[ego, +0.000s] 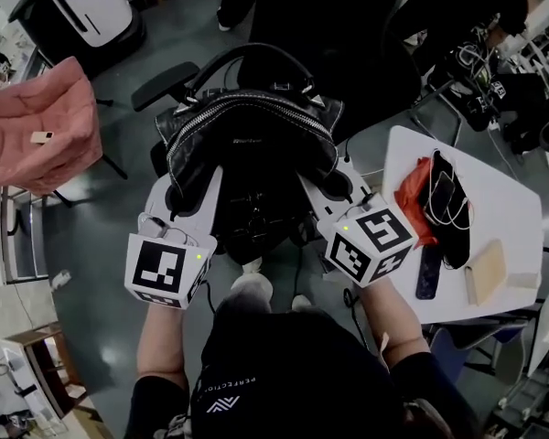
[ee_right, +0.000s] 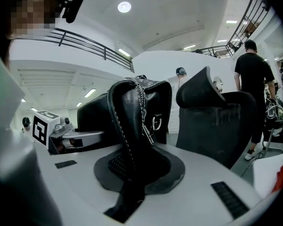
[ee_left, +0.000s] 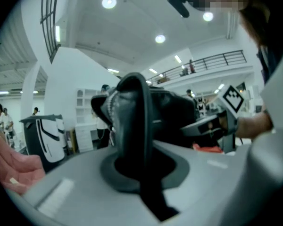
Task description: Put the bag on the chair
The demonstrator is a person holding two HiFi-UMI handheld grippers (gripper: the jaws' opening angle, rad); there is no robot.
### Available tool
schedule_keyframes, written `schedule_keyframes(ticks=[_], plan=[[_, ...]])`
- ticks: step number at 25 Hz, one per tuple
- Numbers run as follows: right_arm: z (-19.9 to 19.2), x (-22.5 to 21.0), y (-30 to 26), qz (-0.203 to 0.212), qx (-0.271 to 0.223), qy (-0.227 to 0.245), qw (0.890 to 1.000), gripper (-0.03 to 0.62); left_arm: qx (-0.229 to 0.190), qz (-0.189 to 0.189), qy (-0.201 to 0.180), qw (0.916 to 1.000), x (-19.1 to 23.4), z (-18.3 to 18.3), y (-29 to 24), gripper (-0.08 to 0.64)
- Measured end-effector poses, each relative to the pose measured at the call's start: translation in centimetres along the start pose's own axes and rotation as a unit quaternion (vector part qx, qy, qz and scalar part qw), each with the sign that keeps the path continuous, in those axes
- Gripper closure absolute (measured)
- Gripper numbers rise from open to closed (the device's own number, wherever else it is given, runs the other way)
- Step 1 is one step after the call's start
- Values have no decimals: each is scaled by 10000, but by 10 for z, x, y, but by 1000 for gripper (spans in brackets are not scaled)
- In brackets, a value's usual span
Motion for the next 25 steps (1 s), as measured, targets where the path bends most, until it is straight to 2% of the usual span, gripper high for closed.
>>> schedule_keyframes(ticks=[14, 22, 25], plan=[[-64, -43, -64, -84, 441, -168, 9989, 554, 466, -118, 376, 9981, 30, -76, -57, 526], [-70, -49, -103, 77, 577, 384, 9976, 554, 412, 32, 655, 9970, 59, -102, -74, 526], [-74, -55, -116, 64, 656, 375, 9971, 554, 393, 67, 820, 9958, 64, -109, -78, 528]])
Point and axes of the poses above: the fingertips, and each gripper's own axes: y backward along the fingers, x to its left, z out of its top, the point moved 4 cm from there along y, backward along the fingers, and after that the axes turned 3 degrees about y, right-handed, at the moved point
